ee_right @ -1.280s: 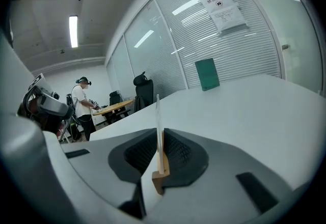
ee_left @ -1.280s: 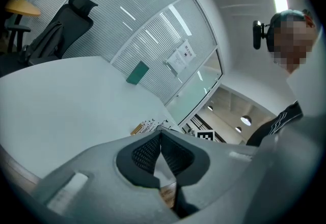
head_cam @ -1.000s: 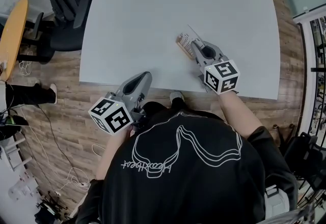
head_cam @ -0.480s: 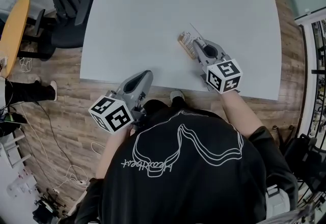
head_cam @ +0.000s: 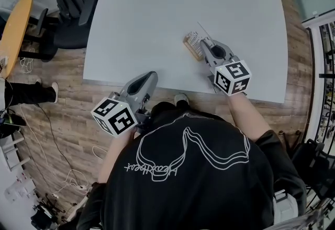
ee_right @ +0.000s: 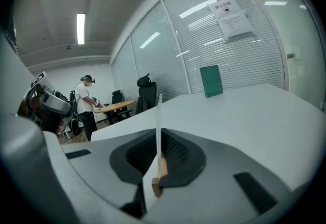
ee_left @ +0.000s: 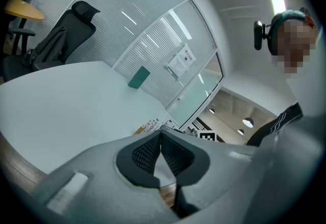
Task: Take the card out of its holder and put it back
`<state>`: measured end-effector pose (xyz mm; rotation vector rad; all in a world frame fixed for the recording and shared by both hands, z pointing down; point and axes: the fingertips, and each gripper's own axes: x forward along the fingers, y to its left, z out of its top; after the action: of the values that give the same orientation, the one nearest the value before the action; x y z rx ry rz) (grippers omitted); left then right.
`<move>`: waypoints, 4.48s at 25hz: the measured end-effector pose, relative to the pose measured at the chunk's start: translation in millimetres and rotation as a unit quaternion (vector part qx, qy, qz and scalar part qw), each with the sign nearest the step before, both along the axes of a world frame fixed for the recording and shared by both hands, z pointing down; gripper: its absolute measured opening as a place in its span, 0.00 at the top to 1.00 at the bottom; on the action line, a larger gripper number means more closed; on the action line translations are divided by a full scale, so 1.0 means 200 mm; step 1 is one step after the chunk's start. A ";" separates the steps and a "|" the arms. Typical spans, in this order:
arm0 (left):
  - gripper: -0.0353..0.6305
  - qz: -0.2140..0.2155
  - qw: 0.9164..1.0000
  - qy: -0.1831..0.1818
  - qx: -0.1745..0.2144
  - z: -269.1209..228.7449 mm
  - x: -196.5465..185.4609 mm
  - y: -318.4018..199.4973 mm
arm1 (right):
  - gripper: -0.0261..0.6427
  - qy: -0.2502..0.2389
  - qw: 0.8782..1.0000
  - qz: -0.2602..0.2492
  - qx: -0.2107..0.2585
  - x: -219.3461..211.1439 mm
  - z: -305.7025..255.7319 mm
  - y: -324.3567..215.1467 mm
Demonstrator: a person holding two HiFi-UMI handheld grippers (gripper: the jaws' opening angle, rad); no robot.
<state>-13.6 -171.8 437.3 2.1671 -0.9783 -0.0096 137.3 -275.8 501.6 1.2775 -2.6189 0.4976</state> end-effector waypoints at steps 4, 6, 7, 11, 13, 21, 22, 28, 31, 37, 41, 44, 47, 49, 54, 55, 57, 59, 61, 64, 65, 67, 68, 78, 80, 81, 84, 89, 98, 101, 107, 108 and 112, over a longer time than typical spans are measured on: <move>0.93 0.003 1.000 0.003 0.002 -0.03 0.00 0.03 | 0.93 0.009 1.000 0.001 0.006 0.01 -0.03 0.02; 0.93 0.007 1.000 0.003 0.004 -0.05 0.00 0.04 | 0.93 0.011 1.000 0.005 0.009 0.01 -0.06 0.03; 0.93 0.009 1.000 0.003 0.006 -0.06 0.00 0.04 | 0.93 0.012 1.000 0.008 0.011 0.01 -0.07 0.03; 0.93 0.015 1.000 0.006 0.007 -0.11 -0.02 0.05 | 0.93 0.011 1.000 0.023 0.012 0.02 -0.12 0.02; 0.93 0.017 1.000 0.006 0.008 -0.13 -0.04 0.06 | 0.93 0.009 0.999 0.030 0.013 0.01 -0.15 0.02; 0.93 0.029 0.999 0.008 0.014 -0.18 -0.07 0.14 | 0.93 0.013 0.998 0.047 0.031 -0.02 -0.26 0.07; 0.93 0.030 0.999 0.009 0.017 -0.19 -0.07 0.16 | 0.93 0.009 0.998 0.048 0.033 -0.02 -0.28 0.09; 0.93 0.030 0.999 0.015 0.030 -0.23 -0.12 0.26 | 0.93 -0.024 0.998 0.040 0.034 -0.10 -0.39 0.28; 0.93 0.033 0.999 0.019 0.038 -0.24 -0.14 0.32 | 0.93 -0.049 0.998 0.034 0.030 -0.14 -0.44 0.41; 0.93 0.052 0.997 0.021 0.057 -0.30 -0.14 0.40 | 0.93 -0.107 0.994 0.030 0.011 -0.20 -0.52 0.61; 0.93 0.069 0.995 0.019 0.069 -0.33 -0.13 0.45 | 0.93 -0.141 0.989 0.031 0.007 -0.23 -0.57 0.74; 0.93 0.079 0.994 0.011 0.081 -0.33 -0.14 0.48 | 0.93 -0.152 0.988 0.037 0.012 -0.24 -0.61 0.82; 0.93 0.090 0.992 -0.007 0.088 -0.30 -0.13 0.54 | 0.93 -0.152 0.987 0.046 0.008 -0.22 -0.60 0.91; 0.93 0.098 0.991 -0.015 0.091 -0.29 -0.11 0.57 | 0.93 -0.152 0.987 0.049 0.009 -0.21 -0.61 0.96; 0.93 0.118 0.989 -0.011 0.092 -0.29 -0.09 0.63 | 0.93 -0.159 0.986 0.058 0.013 -0.21 -0.60 1.04; 0.93 0.121 0.988 -0.011 0.091 -0.28 -0.10 0.64 | 0.93 -0.159 0.985 0.060 0.012 -0.22 -0.59 1.05; 0.93 0.128 0.988 -0.009 0.088 -0.27 -0.10 0.66 | 0.93 -0.158 0.985 0.065 0.008 -0.24 -0.58 1.08; 0.93 0.133 0.987 -0.008 0.086 -0.26 -0.10 0.67 | 0.93 -0.155 0.985 0.070 0.004 -0.24 -0.57 1.10; 0.93 0.137 0.987 -0.008 0.083 -0.25 -0.09 0.68 | 0.93 -0.152 0.985 0.075 0.000 -0.22 -0.55 1.11; 0.93 0.139 0.987 -0.005 0.079 -0.24 -0.07 0.70 | 0.93 -0.151 0.986 0.076 0.000 -0.20 -0.55 1.13; 0.93 0.139 0.987 -0.004 0.078 -0.24 -0.06 0.70 | 0.93 -0.150 0.986 0.076 0.000 -0.20 -0.55 1.13; 0.93 0.135 0.988 -0.002 0.076 -0.23 -0.07 0.70 | 0.93 -0.148 0.986 0.076 -0.001 -0.20 -0.54 1.12; 0.93 0.133 0.988 -0.002 0.075 -0.22 -0.07 0.69 | 0.93 -0.147 0.986 0.077 -0.003 -0.20 -0.53 1.11; 0.93 0.120 0.990 -0.008 0.077 -0.24 -0.08 0.61 | 0.93 -0.132 0.989 0.067 0.009 -0.19 -0.59 0.96; 0.93 0.116 0.990 -0.008 0.078 -0.26 -0.08 0.57 | 0.93 -0.131 0.989 0.066 0.013 -0.18 -0.61 0.91; 0.93 0.114 0.990 -0.008 0.078 -0.26 -0.08 0.55 | 0.93 -0.131 0.989 0.066 0.016 -0.17 -0.62 0.88; 0.93 0.109 0.991 -0.008 0.077 -0.27 -0.09 0.49 | 0.93 -0.132 0.989 0.064 0.023 -0.16 -0.65 0.79; 0.93 0.100 0.992 -0.005 0.080 -0.29 -0.06 0.41 | 0.93 -0.125 0.990 0.059 0.033 -0.13 -0.69 0.70; 0.93 0.087 0.994 -0.013 0.067 -0.26 0.01 0.25 | 0.93 -0.084 0.994 0.052 0.053 -0.04 -0.67 0.47; 0.93 0.079 0.995 -0.016 0.057 -0.22 0.01 0.19 | 0.93 -0.066 0.995 0.054 0.058 -0.02 -0.64 0.39; 0.93 0.068 0.997 -0.021 0.043 -0.17 0.01 0.10 | 0.93 -0.046 0.996 0.057 0.059 0.03 -0.56 0.25; 0.93 0.067 0.997 -0.022 0.040 -0.16 0.01 0.08 | 0.93 -0.040 0.996 0.058 0.059 0.04 -0.54 0.23; 0.93 0.064 0.997 -0.024 0.028 -0.12 0.01 0.02 | 0.93 -0.026 0.996 0.060 0.052 0.04 -0.45 0.14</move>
<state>-12.3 -168.4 413.7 2.2870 -0.8740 0.0766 146.3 -248.0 412.1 1.4812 -2.6525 0.4247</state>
